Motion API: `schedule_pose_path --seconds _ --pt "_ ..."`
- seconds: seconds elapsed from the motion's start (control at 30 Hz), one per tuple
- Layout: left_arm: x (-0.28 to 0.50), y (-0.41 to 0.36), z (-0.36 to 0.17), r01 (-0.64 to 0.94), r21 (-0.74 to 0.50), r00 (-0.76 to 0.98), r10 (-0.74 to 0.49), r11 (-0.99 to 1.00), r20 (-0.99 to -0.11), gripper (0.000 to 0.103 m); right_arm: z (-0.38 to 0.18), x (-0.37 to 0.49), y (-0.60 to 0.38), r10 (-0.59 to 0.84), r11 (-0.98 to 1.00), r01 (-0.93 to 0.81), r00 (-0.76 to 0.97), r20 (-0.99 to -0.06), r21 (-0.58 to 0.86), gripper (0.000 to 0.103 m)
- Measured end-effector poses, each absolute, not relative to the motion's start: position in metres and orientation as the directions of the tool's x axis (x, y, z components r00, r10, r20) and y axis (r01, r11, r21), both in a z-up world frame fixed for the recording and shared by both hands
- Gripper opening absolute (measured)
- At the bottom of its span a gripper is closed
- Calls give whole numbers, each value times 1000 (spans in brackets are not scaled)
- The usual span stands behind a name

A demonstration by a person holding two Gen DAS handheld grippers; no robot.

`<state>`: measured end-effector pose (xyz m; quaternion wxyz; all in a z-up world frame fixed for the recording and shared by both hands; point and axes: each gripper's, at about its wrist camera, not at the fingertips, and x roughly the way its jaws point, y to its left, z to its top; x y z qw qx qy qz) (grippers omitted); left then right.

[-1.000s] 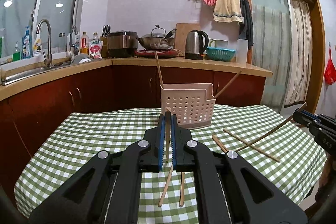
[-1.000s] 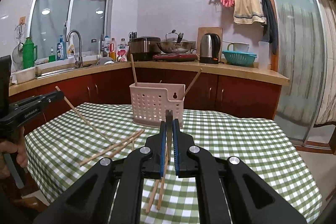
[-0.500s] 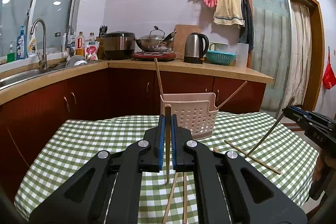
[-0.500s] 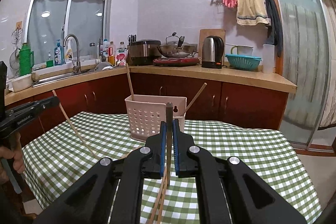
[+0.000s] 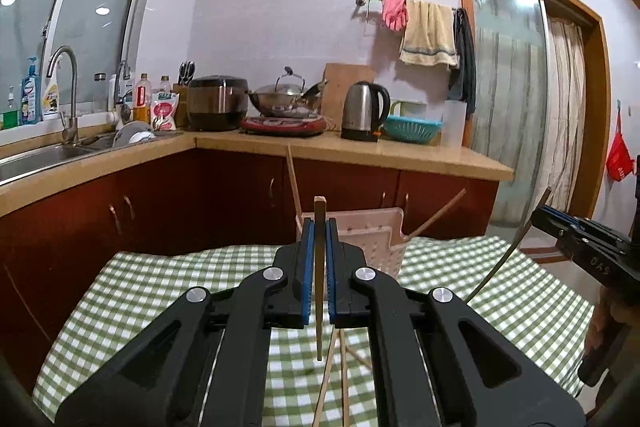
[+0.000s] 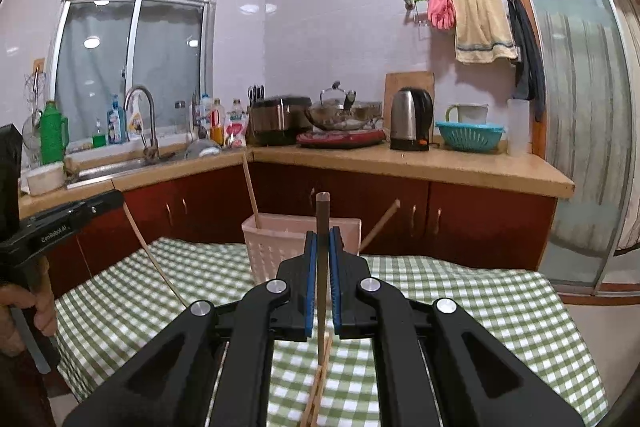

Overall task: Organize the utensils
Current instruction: 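Lift both held chopsticks and carry them toward the white basket, then lower both chopsticks into the white basket and open both tools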

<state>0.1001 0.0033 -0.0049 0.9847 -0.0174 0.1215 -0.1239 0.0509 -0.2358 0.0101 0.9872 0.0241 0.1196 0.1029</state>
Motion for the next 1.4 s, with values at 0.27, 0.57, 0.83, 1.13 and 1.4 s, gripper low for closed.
schedule_pose_path --seconds 0.27,0.57,0.83,1.13,1.4 --pt "124 -4 42 265 -49 953 -270 963 -137 6 53 74 -240 215 976 -209 969 -119 60 7" --pt "167 -21 78 268 -38 962 -270 963 -48 6 80 131 -241 228 972 -224 972 -61 70 7" --pt "218 -37 63 268 -27 958 -270 963 -94 6 60 184 -237 234 970 -222 964 -126 97 7" --pt "265 -36 -1 251 -66 937 -260 966 -233 6 2 225 -230 257 963 -222 926 -276 153 7" --pt "279 -31 -23 236 -70 924 -246 969 -294 28 -10 234 -230 252 964 -211 918 -306 162 10"
